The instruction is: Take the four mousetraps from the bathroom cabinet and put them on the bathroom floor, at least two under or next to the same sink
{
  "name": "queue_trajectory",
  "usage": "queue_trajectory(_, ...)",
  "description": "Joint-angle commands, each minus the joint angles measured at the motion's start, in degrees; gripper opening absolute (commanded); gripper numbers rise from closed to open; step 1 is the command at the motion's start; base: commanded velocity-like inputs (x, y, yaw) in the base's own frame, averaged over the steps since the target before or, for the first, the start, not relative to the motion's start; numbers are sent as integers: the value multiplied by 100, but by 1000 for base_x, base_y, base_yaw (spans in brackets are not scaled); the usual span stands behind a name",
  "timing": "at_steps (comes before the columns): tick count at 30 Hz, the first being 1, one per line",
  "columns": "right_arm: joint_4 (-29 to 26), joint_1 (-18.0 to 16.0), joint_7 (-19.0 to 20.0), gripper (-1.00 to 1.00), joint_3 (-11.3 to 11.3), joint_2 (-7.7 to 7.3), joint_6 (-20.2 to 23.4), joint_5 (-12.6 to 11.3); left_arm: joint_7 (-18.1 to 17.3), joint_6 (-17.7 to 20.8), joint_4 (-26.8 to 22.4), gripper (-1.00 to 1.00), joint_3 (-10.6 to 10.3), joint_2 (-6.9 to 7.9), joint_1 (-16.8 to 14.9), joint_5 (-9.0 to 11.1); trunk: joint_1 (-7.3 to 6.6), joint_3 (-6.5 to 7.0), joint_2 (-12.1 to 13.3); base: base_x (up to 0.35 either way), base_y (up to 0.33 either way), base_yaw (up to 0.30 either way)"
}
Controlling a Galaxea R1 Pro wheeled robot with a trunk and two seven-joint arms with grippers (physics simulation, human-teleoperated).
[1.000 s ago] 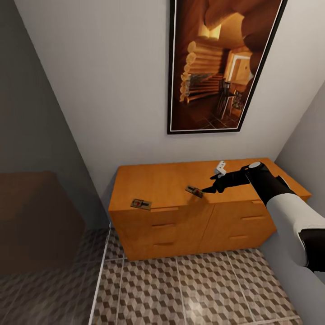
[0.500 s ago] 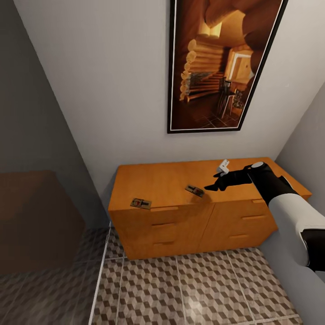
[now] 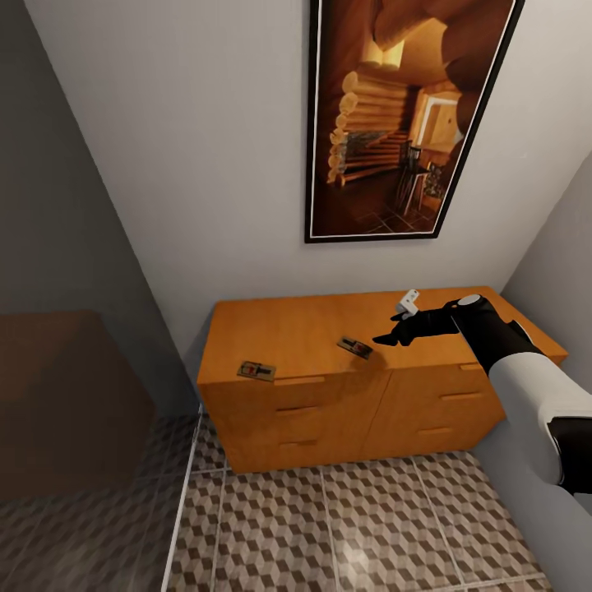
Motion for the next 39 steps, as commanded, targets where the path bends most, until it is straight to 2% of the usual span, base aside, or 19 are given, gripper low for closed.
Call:
queue_trajectory(1, -11, -4, 15, 100, 20, -4, 51, -4, 2, -14, 17, 100, -48, -4, -7, 36, 4, -11, -11, 56, 0, 0)
queue_trajectory(7, 34, -4, 6, 100, 20, -1, 49, -4, 2, 32, 16, 100, -48, -10, -7, 34, 4, -11, -11, 130, 17, 0)
queue_trajectory(16, 406, -4, -40, 100, 18, 11, -122, -10, 1, 42, 15, 100, -47, -20, -7, 35, 4, -11, -11, 136, 55, 0)
queue_trajectory(22, 521, -4, -140, 100, 20, 22, -268, -18, 1, 44, 14, 100, -48, -22, -7, 35, 4, -11, -11, 23, 9, 0)
queue_trajectory(39, 659, -4, -167, 100, 20, 36, -316, -29, 1, 44, 14, 100, -48, -16, -7, 35, 4, -11, -11, 3, 1, 0)
